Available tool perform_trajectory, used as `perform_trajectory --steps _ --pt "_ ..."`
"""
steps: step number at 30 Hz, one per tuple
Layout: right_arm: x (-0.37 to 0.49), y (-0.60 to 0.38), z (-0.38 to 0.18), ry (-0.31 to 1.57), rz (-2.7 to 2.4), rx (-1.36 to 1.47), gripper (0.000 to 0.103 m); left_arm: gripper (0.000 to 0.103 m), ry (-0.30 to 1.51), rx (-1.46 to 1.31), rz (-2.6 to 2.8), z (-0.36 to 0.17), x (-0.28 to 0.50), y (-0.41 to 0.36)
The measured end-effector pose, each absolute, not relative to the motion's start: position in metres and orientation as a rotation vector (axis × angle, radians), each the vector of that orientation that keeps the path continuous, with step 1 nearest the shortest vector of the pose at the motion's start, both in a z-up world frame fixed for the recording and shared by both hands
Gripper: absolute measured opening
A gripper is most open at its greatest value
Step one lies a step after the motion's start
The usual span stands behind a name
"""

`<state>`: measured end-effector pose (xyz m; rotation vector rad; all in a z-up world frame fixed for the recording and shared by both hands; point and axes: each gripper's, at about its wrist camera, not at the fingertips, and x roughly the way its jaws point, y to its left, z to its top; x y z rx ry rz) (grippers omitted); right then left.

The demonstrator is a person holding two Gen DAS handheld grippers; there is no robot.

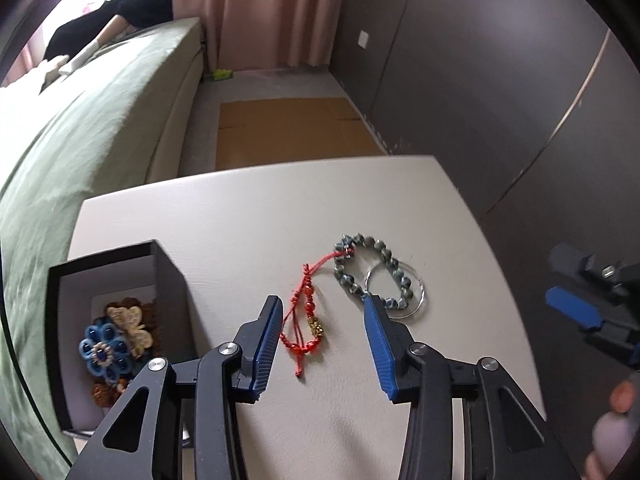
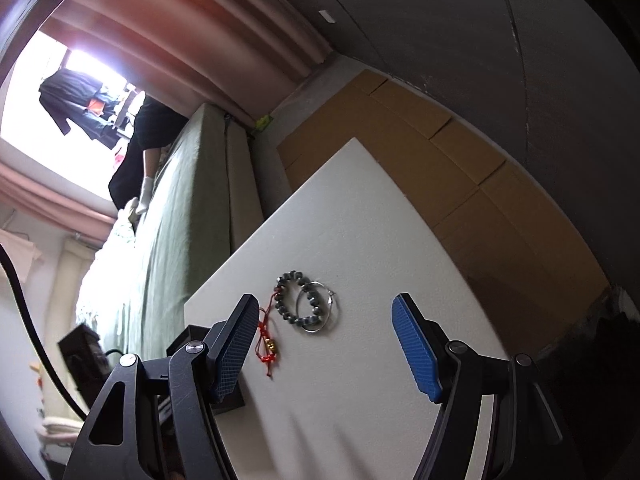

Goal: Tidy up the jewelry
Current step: 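Reach the left tool to the red string bracelet and grasp it, then carry the red bracelet into the box while the right tool grasps the grey bead bracelet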

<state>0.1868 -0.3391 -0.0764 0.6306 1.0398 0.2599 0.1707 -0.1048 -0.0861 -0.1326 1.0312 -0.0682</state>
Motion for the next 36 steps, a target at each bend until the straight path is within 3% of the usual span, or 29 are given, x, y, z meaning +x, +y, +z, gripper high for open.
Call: perform_trajectory --steps 15,17,19,20,30,36 --pt "0.189 -0.348 -0.082 1.061 0.219 0.648 0.070 0.040 1.102 -0.007 0.011 -0.130 0.195 -0.122" --pt "0.188 -0.346 -0.082 1.066 0.219 0.638 0.070 0.033 1.097 -0.001 0.001 -0.131 0.195 -0.122" --pt "0.189 -0.343 -0.083 1.071 0.224 0.628 0.070 0.011 1.097 -0.003 -0.012 -0.130 0.192 -0.121" --pt "0.190 -0.343 -0.084 1.073 0.228 0.623 0.070 0.008 1.106 -0.020 -0.022 -0.130 0.192 -0.119" --pt "0.198 -0.311 -0.096 1.105 0.287 0.532 0.068 0.007 1.041 -0.154 -0.089 -0.097 0.179 -0.093" --pt "0.204 -0.292 -0.104 1.116 0.311 0.480 0.057 0.008 0.996 -0.194 -0.088 -0.078 0.170 -0.077"
